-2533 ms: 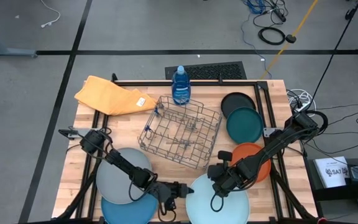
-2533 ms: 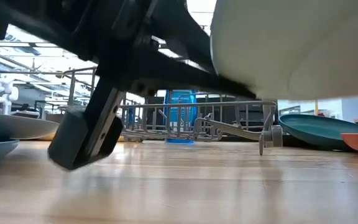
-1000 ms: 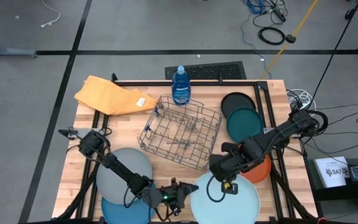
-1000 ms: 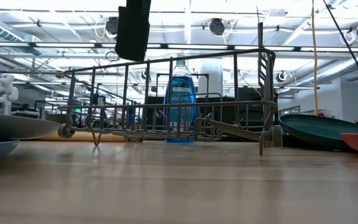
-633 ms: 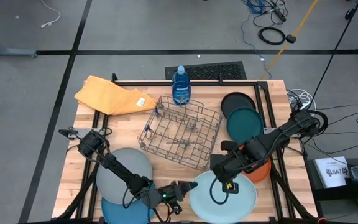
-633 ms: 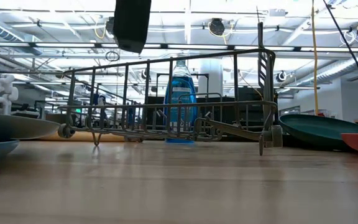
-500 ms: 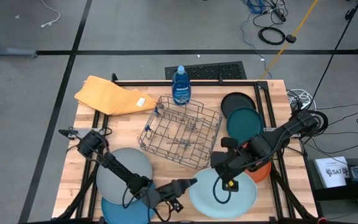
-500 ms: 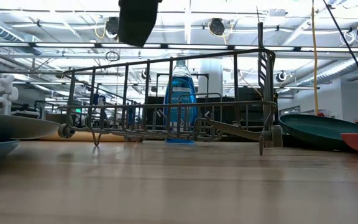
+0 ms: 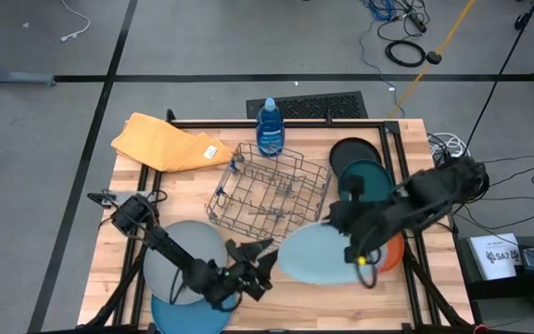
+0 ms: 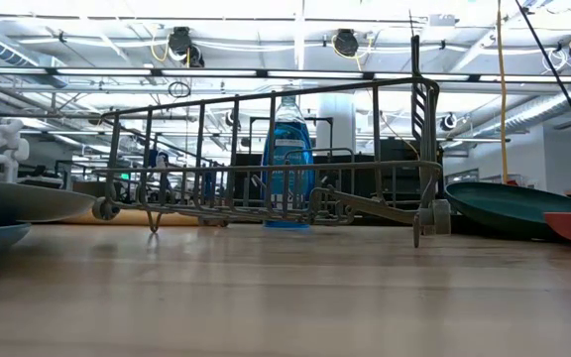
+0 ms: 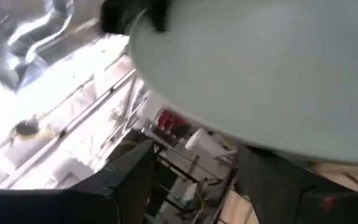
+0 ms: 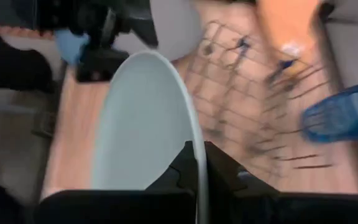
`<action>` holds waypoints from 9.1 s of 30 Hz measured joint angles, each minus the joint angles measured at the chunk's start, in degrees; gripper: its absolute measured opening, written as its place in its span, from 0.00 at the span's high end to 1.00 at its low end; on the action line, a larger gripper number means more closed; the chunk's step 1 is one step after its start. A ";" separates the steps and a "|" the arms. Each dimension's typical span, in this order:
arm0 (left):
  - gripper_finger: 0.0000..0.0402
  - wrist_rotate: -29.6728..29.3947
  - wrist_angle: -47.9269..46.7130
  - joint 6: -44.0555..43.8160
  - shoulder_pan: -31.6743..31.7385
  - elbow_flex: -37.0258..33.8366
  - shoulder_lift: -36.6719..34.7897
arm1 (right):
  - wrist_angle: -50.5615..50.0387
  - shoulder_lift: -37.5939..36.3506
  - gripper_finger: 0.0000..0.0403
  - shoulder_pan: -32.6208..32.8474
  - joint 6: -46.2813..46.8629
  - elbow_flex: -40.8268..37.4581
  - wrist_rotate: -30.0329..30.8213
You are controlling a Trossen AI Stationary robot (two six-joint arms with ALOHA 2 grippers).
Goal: Sort dishes
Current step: Put the white plate into the dish rack, then put the gray plate into the dish rack
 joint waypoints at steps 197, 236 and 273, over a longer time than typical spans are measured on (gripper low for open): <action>1.00 64.16 -114.64 -81.48 11.03 -0.11 -74.05 | 56.53 37.42 0.56 -54.08 -81.91 8.79 -94.70; 1.00 38.97 -124.53 -88.78 11.21 -0.09 -56.41 | 27.54 5.62 0.61 -36.12 -70.39 8.87 -27.67; 0.38 75.32 -135.39 -154.85 -8.78 -0.11 -21.02 | 8.59 -0.61 0.67 -13.51 -48.57 8.85 -7.37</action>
